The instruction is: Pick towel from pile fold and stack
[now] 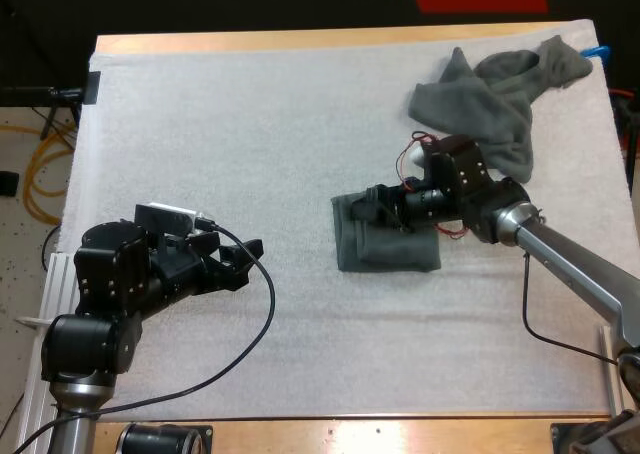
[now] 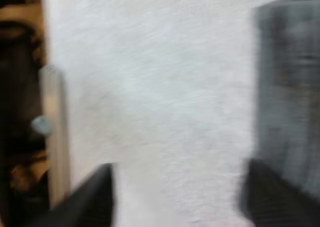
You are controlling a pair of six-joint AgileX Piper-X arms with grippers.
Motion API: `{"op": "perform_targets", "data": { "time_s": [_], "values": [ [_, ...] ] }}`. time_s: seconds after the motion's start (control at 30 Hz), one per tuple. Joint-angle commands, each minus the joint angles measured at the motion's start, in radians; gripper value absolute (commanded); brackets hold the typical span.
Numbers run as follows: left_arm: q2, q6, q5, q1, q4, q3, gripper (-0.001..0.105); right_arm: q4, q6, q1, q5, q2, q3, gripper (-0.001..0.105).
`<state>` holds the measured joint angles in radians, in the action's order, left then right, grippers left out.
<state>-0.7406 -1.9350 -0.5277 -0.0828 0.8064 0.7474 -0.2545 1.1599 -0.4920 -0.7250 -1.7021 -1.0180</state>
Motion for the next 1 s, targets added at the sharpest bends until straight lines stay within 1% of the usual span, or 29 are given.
{"op": "perform_targets", "data": {
  "time_s": [0.0, 0.07, 0.2, 0.3, 0.37, 0.4, 0.47, 0.5, 0.53, 0.6, 0.67, 0.7, 0.77, 0.8, 0.87, 0.9, 0.97],
  "values": [
    [0.003, -0.004, -0.008, -0.001, 0.003, 0.007, 0.069, 0.025, 0.019, -0.001, -0.069, 0.01, -0.012, 0.075],
    [0.003, 0.008, -0.008, -0.001, 0.003, 0.007, 0.069, 0.025, 0.027, -0.001, -0.097, 0.028, -0.012, 0.073],
    [-0.015, 0.026, -0.017, -0.003, -0.004, 0.007, 0.069, -0.017, 0.054, -0.001, -0.088, 0.088, -0.012, 0.072],
    [-0.051, 0.03, -0.036, -0.014, -0.026, 0.007, 0.069, -0.074, 0.129, -0.001, -0.016, 0.162, -0.012, 0.072],
    [-0.097, 0.021, -0.037, -0.044, -0.066, 0.007, 0.069, -0.141, 0.215, -0.001, 0.097, 0.223, -0.012, 0.072],
    [-0.112, 0.016, -0.037, -0.051, -0.077, 0.007, 0.069, -0.155, 0.231, -0.001, 0.129, 0.235, -0.012, 0.072],
    [-0.18, -0.023, -0.018, -0.098, -0.121, 0.007, 0.071, -0.238, 0.322, -0.001, 0.242, 0.304, -0.012, 0.072],
    [-0.193, -0.03, -0.013, -0.111, -0.136, 0.007, 0.072, -0.259, 0.342, -0.001, 0.272, 0.321, -0.012, 0.072],
    [-0.227, -0.045, -0.002, -0.132, -0.164, 0.007, 0.072, -0.303, 0.378, -0.001, 0.325, 0.354, -0.012, 0.072],
    [-0.292, -0.084, 0.012, -0.171, -0.224, 0.007, 0.072, -0.361, 0.432, -0.001, 0.385, 0.401, -0.012, 0.072],
    [-0.386, -0.151, 0.038, -0.214, -0.314, 0.007, 0.072, -0.442, 0.479, -0.001, 0.448, 0.453, -0.012, 0.072],
    [-0.412, -0.162, 0.039, -0.22, -0.337, 0.007, 0.072, -0.455, 0.485, -0.001, 0.462, 0.462, -0.012, 0.072],
    [-0.508, -0.234, 0.036, -0.244, -0.423, 0.007, 0.072, -0.524, 0.506, -0.001, 0.507, 0.513, -0.012, 0.072],
    [-0.534, -0.25, 0.03, -0.249, -0.444, 0.007, 0.072, -0.538, 0.506, -0.001, 0.513, 0.525, -0.012, 0.072],
    [-0.633, -0.292, -0.001, -0.251, -0.502, 0.019, 0.072, -0.576, 0.506, -0.001, 0.547, 0.568, -0.012, 0.072],
    [-0.661, -0.298, -0.007, -0.251, -0.509, 0.022, 0.072, -0.584, 0.506, -0.001, 0.556, 0.58, -0.012, 0.072],
    [-0.763, -0.303, -0.035, -0.251, -0.514, 0.056, 0.072, -0.604, 0.506, -0.001, 0.583, 0.625, -0.012, 0.072]
  ]
}}
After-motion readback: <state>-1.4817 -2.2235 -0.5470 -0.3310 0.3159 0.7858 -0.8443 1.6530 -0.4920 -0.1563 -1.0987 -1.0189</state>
